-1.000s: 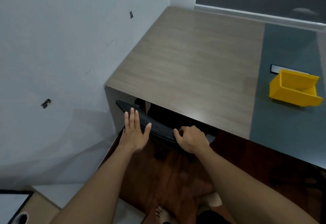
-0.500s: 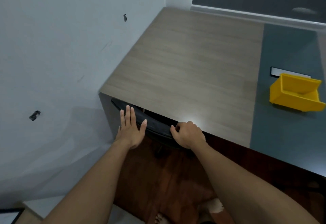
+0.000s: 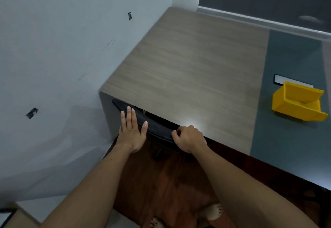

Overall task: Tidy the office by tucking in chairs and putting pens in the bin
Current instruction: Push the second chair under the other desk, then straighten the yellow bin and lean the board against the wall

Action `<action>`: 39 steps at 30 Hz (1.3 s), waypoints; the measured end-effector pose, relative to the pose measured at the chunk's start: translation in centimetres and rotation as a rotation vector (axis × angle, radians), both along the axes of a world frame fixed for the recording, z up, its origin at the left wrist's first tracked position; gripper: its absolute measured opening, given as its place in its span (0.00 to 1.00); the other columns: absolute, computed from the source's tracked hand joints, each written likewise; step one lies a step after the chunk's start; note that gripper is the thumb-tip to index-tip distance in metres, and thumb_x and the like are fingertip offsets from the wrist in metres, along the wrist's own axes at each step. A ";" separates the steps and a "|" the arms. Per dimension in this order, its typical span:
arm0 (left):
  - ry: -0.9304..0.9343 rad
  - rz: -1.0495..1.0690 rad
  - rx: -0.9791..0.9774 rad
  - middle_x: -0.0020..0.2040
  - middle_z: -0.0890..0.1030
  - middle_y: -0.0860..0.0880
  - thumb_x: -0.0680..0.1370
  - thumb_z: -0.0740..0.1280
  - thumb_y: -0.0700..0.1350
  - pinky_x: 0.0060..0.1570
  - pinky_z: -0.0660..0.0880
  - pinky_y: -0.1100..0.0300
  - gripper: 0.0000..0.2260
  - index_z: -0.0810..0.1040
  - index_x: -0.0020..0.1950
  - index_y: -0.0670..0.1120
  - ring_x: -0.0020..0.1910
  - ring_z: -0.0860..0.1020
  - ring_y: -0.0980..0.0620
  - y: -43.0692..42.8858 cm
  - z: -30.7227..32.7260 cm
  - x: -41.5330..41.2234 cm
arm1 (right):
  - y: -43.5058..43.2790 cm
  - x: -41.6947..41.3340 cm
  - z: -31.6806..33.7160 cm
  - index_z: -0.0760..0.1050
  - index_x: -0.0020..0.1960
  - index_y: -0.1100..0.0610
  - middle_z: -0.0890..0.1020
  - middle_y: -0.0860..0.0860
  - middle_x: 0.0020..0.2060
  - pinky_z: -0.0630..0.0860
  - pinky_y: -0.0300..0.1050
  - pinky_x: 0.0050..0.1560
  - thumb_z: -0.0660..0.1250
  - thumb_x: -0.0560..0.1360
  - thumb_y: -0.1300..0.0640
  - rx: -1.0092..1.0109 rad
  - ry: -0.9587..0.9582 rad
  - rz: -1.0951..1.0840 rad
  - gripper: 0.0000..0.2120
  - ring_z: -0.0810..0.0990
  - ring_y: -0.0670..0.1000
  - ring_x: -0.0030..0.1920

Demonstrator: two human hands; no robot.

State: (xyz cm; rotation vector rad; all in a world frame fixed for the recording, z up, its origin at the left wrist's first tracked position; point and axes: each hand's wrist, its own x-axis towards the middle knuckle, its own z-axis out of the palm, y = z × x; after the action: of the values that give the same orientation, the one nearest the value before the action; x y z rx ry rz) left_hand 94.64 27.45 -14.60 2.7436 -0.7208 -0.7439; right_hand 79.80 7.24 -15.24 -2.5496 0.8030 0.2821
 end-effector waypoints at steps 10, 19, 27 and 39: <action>-0.092 -0.166 0.113 0.88 0.42 0.44 0.86 0.46 0.65 0.84 0.42 0.39 0.38 0.46 0.87 0.41 0.85 0.35 0.41 -1.6 2.5 -1.5 | -3.1 -9.4 1.7 0.80 0.58 0.53 0.84 0.54 0.48 0.81 0.56 0.53 0.45 0.79 0.27 0.017 0.109 -0.170 0.36 0.82 0.57 0.47; -0.045 -0.535 -0.128 0.87 0.51 0.45 0.88 0.52 0.59 0.84 0.49 0.41 0.32 0.53 0.87 0.43 0.87 0.45 0.41 -9.5 3.9 -10.4 | -7.0 -25.2 3.9 0.74 0.71 0.55 0.82 0.57 0.62 0.79 0.59 0.59 0.50 0.81 0.28 -0.037 0.095 -0.481 0.36 0.81 0.60 0.60; 0.036 -0.644 -0.190 0.88 0.50 0.46 0.88 0.54 0.59 0.84 0.51 0.48 0.33 0.50 0.87 0.43 0.87 0.45 0.45 -16.6 4.6 -19.4 | -11.9 -37.2 4.4 0.74 0.70 0.54 0.82 0.55 0.61 0.80 0.59 0.58 0.49 0.80 0.27 -0.016 0.085 -0.624 0.37 0.81 0.58 0.58; 0.141 -0.520 -0.125 0.85 0.59 0.44 0.87 0.54 0.60 0.81 0.61 0.51 0.32 0.57 0.86 0.43 0.84 0.61 0.46 -28.5 -2.6 -31.0 | -25.2 -48.5 -1.2 0.69 0.76 0.55 0.74 0.55 0.72 0.74 0.60 0.69 0.50 0.81 0.29 0.085 0.064 -0.627 0.37 0.73 0.58 0.71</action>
State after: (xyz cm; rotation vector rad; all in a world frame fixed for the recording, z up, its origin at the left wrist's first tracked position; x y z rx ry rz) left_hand 63.61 -1.04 -17.25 2.3759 -1.4183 -0.9376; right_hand 31.32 -17.93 -16.47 -2.0857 1.5169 0.1860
